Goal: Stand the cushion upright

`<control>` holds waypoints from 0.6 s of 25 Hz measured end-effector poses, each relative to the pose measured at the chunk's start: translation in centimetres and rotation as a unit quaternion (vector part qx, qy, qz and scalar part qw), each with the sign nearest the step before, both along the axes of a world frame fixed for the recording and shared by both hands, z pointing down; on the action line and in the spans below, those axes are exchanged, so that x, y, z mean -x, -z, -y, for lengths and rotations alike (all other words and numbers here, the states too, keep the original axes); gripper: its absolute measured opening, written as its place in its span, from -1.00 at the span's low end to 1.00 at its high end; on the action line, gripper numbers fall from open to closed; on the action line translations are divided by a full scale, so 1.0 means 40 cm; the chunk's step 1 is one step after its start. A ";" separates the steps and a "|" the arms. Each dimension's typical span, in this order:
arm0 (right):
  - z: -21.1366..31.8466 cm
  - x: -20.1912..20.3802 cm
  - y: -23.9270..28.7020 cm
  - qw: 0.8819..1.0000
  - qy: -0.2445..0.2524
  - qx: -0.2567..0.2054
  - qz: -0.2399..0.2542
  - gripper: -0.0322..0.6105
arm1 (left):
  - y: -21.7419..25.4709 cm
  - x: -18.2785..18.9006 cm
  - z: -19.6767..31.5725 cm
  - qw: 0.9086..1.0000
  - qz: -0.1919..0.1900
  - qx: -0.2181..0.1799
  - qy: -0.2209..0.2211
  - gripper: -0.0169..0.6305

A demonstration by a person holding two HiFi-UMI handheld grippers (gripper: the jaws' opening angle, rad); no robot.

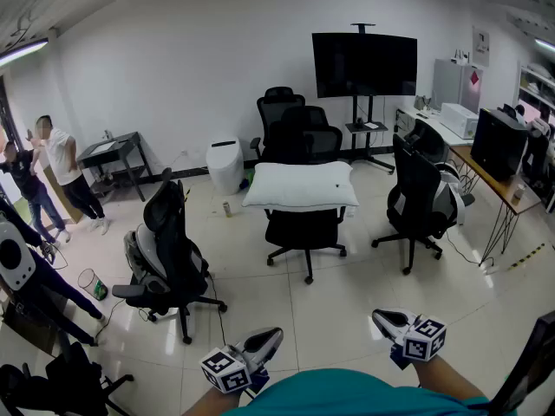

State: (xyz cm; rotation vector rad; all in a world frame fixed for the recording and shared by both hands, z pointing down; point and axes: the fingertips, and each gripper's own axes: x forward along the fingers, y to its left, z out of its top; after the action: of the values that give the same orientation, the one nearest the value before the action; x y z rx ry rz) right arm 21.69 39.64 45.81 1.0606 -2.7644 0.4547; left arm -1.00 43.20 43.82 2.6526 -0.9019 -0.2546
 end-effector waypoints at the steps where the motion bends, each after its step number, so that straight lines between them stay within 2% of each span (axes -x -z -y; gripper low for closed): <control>1: 0.001 0.019 0.001 1.000 0.001 -0.006 -0.011 -0.89 | 0.000 0.020 -0.001 1.000 -0.001 0.001 0.001 -0.91; 8: 0.029 0.156 0.011 0.999 -0.004 -0.025 -0.047 -0.89 | -0.010 0.183 0.011 1.000 0.002 0.013 0.000 -0.91; 12: 0.056 0.193 -0.006 0.999 -0.016 -0.014 -0.041 -0.89 | -0.030 0.256 0.037 1.000 0.011 0.018 0.000 -0.91; 15: 0.082 0.199 -0.021 0.999 -0.018 -0.004 -0.040 -0.89 | -0.046 0.274 0.078 1.000 0.007 0.028 0.003 -0.91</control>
State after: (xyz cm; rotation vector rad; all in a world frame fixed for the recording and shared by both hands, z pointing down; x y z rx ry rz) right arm 13.72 36.34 46.63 1.1083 -2.6833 0.3975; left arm -11.97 40.08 45.67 2.6045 -0.9079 -0.2107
